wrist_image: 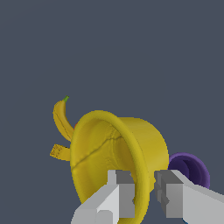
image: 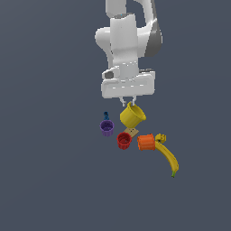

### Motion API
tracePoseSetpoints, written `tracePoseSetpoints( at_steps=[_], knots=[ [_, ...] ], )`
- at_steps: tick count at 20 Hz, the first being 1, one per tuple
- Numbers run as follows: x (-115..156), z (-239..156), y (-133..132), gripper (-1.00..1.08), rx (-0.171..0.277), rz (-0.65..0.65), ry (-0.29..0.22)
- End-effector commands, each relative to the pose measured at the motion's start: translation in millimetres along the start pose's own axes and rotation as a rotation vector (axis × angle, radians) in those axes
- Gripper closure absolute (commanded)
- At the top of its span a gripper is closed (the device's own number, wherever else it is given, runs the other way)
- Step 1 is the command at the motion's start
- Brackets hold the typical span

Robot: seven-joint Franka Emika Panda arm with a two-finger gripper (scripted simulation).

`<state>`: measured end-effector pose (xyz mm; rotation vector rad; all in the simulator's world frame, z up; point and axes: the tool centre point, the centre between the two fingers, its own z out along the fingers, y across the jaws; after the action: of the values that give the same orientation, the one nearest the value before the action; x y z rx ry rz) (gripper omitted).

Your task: Pick up a designated object from a clutter of objects.

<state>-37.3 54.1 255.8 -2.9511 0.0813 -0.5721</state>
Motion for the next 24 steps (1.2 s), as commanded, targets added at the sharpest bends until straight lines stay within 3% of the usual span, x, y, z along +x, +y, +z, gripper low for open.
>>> tracePoseSetpoints(
  at_steps=[1,15,24],
  knots=[
    [-5,-18,-11,1.08,-0.003,0.0,0.003],
    [-35,-115,-77,1.08,-0.003,-0.002,0.003],
    [-45,-154,-104,1.08,0.001,-0.003,0.003]
  ],
)
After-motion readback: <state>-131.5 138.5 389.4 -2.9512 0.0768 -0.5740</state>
